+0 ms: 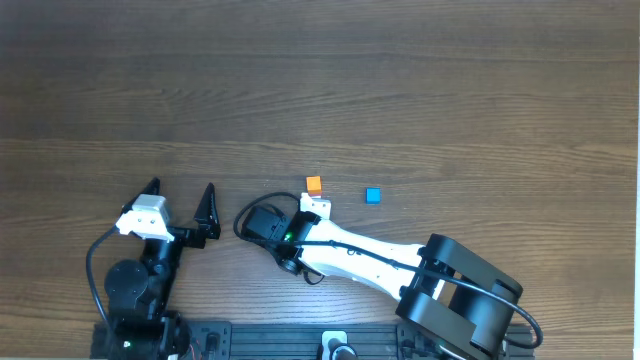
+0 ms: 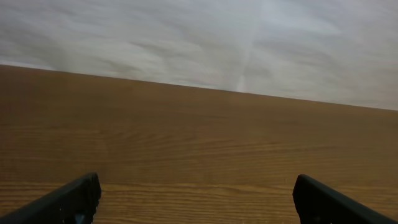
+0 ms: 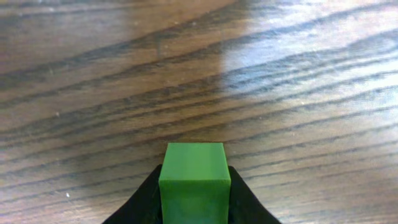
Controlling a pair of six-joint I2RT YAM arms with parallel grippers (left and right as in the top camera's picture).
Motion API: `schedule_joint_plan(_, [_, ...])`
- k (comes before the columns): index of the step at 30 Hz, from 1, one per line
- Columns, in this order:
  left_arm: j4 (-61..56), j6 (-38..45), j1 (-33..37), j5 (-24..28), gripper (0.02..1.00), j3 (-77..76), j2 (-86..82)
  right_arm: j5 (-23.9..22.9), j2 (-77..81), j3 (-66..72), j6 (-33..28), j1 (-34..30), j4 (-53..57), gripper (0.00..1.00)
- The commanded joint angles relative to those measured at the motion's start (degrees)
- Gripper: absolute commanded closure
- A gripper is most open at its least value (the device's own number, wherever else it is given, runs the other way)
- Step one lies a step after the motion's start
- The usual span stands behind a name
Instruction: Stack Cubes
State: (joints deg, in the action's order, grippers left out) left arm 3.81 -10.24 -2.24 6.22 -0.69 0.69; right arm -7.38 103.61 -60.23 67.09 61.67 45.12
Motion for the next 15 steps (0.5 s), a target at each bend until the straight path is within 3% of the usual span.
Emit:
schedule_joint_plan(1, [0.0, 0.83, -0.11, -0.04, 0.02, 0.37, -0.52, -1.25, 0.63, -0.81, 0.11, 0.2, -0.79, 0.954])
schedule_joint_plan(2, [0.0, 0.83, -0.11, -0.04, 0.018, 0.37, -0.52, -1.42, 0.5, -0.83, 0.11, 0.2, -0.79, 0.989])
schedule_joint_plan(15, [0.0, 0.83, -0.11, -0.04, 0.02, 0.37, -0.52, -4.09, -4.96, -1.73, 0.13, 0.28, 4.04, 0.991])
